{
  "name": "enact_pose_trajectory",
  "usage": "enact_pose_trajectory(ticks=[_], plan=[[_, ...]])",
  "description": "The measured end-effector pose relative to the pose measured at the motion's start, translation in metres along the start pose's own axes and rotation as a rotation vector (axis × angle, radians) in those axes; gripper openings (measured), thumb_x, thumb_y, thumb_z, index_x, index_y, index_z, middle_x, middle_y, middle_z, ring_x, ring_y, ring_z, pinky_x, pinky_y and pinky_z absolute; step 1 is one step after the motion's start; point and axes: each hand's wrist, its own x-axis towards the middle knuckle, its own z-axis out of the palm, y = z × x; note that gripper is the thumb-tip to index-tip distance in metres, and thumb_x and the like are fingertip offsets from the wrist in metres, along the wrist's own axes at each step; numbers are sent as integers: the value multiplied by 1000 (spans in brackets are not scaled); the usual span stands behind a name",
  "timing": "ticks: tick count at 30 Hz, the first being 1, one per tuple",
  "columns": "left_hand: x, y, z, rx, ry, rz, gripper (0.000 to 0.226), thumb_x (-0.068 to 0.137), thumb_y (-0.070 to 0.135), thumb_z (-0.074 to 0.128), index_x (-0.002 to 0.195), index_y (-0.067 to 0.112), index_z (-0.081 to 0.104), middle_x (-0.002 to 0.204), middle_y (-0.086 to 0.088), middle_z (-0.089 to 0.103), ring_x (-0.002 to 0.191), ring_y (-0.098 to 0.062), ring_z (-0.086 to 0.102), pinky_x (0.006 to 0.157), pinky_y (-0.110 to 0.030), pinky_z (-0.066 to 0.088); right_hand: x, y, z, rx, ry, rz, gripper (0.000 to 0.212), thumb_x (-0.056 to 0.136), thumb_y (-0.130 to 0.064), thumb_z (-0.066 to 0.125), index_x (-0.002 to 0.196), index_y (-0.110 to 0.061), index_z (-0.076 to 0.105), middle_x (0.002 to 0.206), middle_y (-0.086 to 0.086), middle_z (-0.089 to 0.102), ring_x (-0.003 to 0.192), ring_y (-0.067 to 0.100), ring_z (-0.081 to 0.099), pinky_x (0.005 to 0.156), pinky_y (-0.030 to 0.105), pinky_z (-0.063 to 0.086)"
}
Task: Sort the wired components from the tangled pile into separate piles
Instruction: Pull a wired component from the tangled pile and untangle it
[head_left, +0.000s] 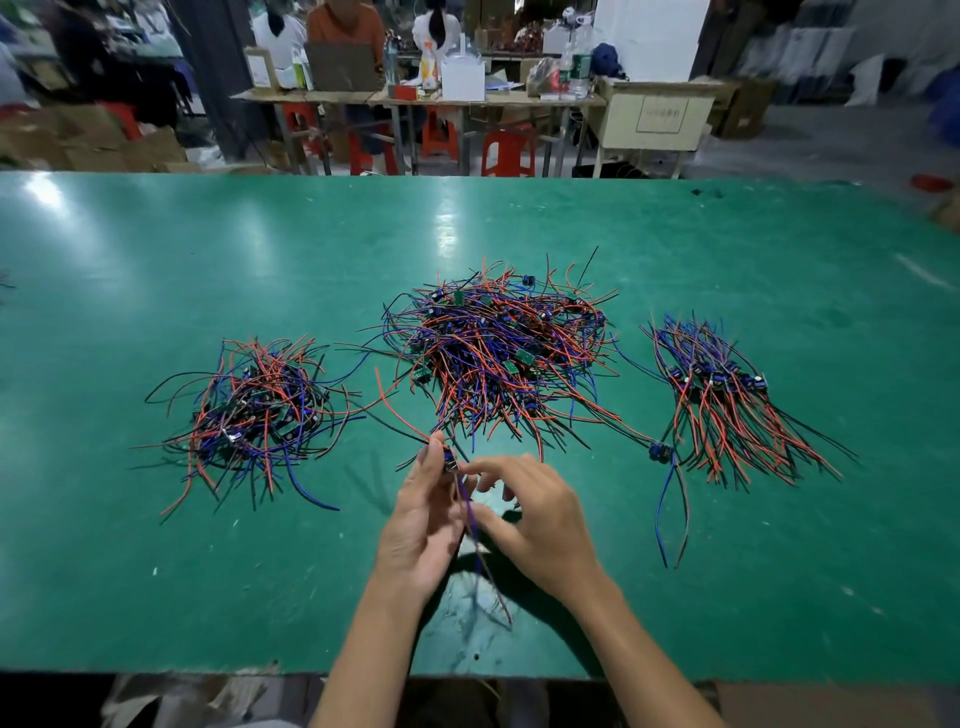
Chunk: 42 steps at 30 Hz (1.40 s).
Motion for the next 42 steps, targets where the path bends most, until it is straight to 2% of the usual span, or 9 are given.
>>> enact_pose_trajectory(ticks=[6, 9, 11, 18, 24, 28, 33, 39, 42], plan=[[-1, -6, 5, 11, -31, 83, 9, 81, 12, 68, 89, 13, 66, 77, -1, 68, 68, -9, 65, 66, -20, 57, 4, -1, -5, 254, 54, 290, 18, 88, -55, 69, 91, -38, 74, 87, -15, 74, 70, 9, 62, 62, 19, 46], [0, -7, 3, 64, -21, 109, 6, 79, 14, 69, 79, 17, 73, 78, -1, 69, 71, -9, 66, 75, -21, 57, 7, 1, -7, 495, 46, 499, 27, 88, -51, 72, 88, -25, 78, 78, -3, 76, 63, 14, 64, 60, 33, 48], [1, -8, 2, 84, -18, 119, 9, 79, 14, 69, 74, 18, 76, 77, 0, 69, 70, -8, 66, 80, -22, 55, 8, 1, -10, 661, 44, 559, 28, 87, -43, 71, 90, -15, 78, 77, 3, 77, 67, 10, 69, 63, 33, 49], [1, -16, 3, 170, 41, 215, 4, 76, 12, 70, 80, 14, 71, 75, 0, 71, 71, -7, 67, 86, -25, 51, 10, -3, -17, 825, -4, 593, 2, 88, -18, 76, 86, -17, 76, 76, 2, 76, 69, 6, 67, 66, 20, 52], [-1, -21, 5, 278, 72, 287, 14, 70, 22, 78, 79, 15, 70, 74, -3, 72, 72, -10, 68, 80, -22, 53, 10, 0, -21, 894, 92, 649, 12, 89, -5, 74, 97, -13, 74, 77, 0, 75, 70, 11, 71, 64, 18, 54], [0, -27, 10, 363, 159, 327, 18, 64, 32, 84, 71, 17, 78, 75, -5, 73, 71, -13, 67, 74, -22, 55, 11, 3, -24, 981, 165, 698, 26, 90, 0, 71, 113, -12, 70, 84, 9, 75, 78, 17, 74, 69, 25, 56], [-2, -33, 11, 451, 216, 398, 20, 73, 25, 82, 83, 9, 76, 81, -9, 76, 75, -11, 69, 72, -17, 55, 10, 6, -22, 1012, 259, 721, 43, 91, -2, 71, 130, -11, 57, 85, 5, 76, 80, 19, 74, 71, 27, 60], [-4, -25, 11, 391, 305, 439, 26, 70, 22, 82, 91, 9, 75, 81, -3, 77, 75, -9, 69, 70, -16, 54, 10, 13, -22, 1128, 349, 787, 35, 95, -4, 65, 125, -18, 55, 90, 3, 75, 80, 21, 76, 67, 23, 58], [-2, -12, 9, 347, 404, 501, 40, 74, 17, 83, 110, 15, 65, 88, 1, 75, 79, -10, 67, 70, -16, 54, 9, 15, -21, 1089, 327, 774, 33, 95, -7, 67, 123, -21, 58, 89, 0, 73, 80, 19, 75, 66, 22, 56]])
